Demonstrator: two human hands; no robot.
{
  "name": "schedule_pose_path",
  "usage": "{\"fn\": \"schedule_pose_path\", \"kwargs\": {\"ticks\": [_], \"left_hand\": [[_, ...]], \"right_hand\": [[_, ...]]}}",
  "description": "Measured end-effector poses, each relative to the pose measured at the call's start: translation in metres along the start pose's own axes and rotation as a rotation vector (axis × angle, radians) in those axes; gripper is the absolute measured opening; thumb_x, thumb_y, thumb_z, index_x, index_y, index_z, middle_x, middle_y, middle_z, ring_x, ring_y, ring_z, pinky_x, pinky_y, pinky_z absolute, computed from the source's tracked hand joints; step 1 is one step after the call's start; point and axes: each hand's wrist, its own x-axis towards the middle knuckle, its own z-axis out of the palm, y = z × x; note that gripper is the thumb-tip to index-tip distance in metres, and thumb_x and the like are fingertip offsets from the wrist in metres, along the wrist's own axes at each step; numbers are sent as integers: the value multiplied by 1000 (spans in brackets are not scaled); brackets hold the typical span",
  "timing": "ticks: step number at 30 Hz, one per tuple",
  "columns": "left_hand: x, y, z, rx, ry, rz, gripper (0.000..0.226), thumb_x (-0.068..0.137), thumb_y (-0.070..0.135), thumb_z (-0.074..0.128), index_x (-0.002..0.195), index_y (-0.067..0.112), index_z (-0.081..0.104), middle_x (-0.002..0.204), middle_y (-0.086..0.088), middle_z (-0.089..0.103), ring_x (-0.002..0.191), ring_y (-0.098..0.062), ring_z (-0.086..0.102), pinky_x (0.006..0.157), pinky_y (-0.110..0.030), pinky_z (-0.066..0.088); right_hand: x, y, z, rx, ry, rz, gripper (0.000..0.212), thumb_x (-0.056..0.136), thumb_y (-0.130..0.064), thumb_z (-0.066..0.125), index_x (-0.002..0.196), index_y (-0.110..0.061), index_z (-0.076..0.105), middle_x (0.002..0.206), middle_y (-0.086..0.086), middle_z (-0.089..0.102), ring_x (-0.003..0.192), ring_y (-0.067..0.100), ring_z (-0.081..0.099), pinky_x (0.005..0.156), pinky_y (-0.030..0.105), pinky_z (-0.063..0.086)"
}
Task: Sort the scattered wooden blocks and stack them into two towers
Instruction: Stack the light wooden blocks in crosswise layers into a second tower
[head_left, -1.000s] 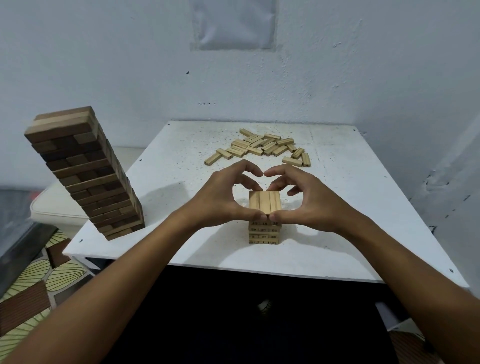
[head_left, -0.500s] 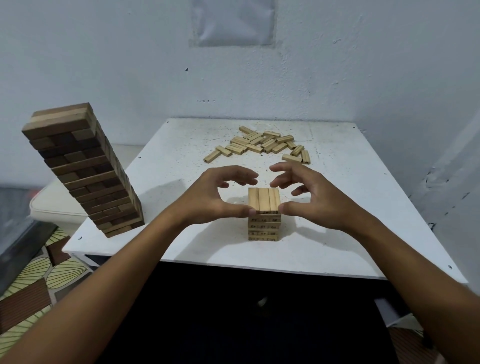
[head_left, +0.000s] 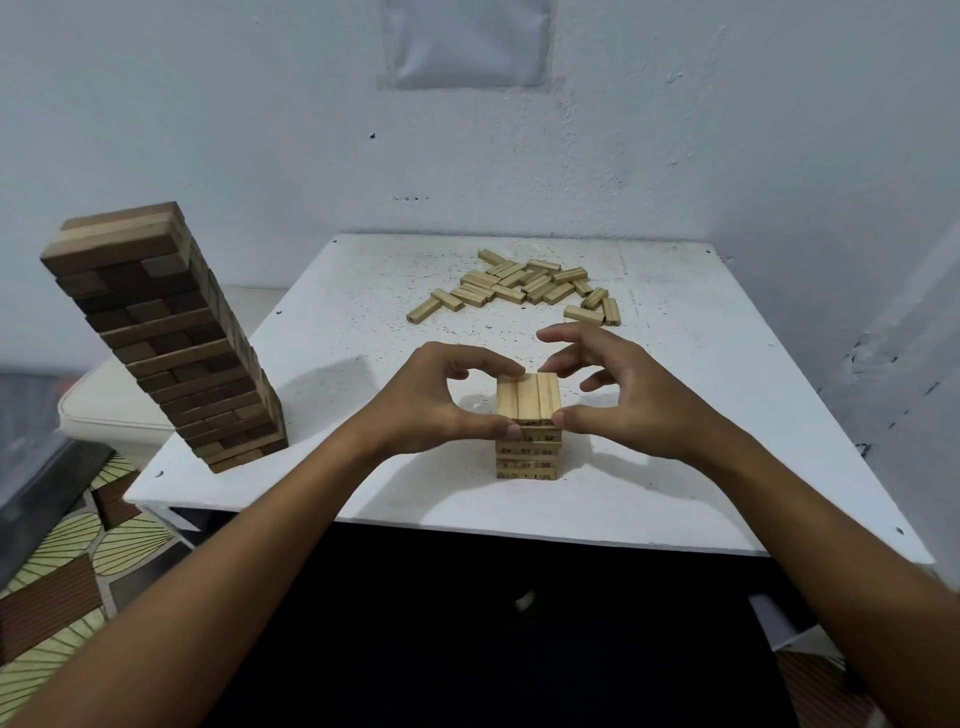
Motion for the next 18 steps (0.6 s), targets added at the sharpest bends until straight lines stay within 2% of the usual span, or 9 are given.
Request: {"fn": "schedule_pose_path", "kwargs": {"ticks": [5, 12, 15, 18], "left_hand": [[0, 0, 1, -4, 11, 0, 53, 59, 40, 83, 110, 31, 71, 109, 20, 70, 110, 4, 57, 97, -27, 44], [0, -1, 2, -7, 11, 7, 63, 54, 53, 77, 111, 30, 71, 109, 20, 70, 109, 6, 57, 95, -22, 43], [0, -1, 2, -6, -1, 6, 60, 57, 46, 83, 113, 28, 70, 110, 19, 70, 110, 5, 57, 96, -27, 44], [0, -2, 0, -29, -1, 0, 60, 61, 53, 78, 114, 28, 70, 111, 18, 69, 111, 3, 58, 95, -28, 45]], "right_hand": [[-1, -2, 1, 11, -3, 0, 67, 66, -32, 72, 128, -41, 46, 109, -17, 64, 110, 2, 55, 91, 29, 48], [-2, -1, 0, 27, -6, 3, 68, 66, -33, 72, 128, -41, 47, 109, -17, 64, 109, 1, 55, 92, 29, 48], [-1, -1, 1, 29, -12, 5, 67, 67, -34, 71, 128, -42, 46, 110, -17, 64, 110, 1, 54, 92, 29, 47], [0, 1, 1, 63, -5, 9, 61, 70, -36, 69, 127, -43, 48, 112, -14, 64, 110, 3, 55, 92, 30, 47]]}}
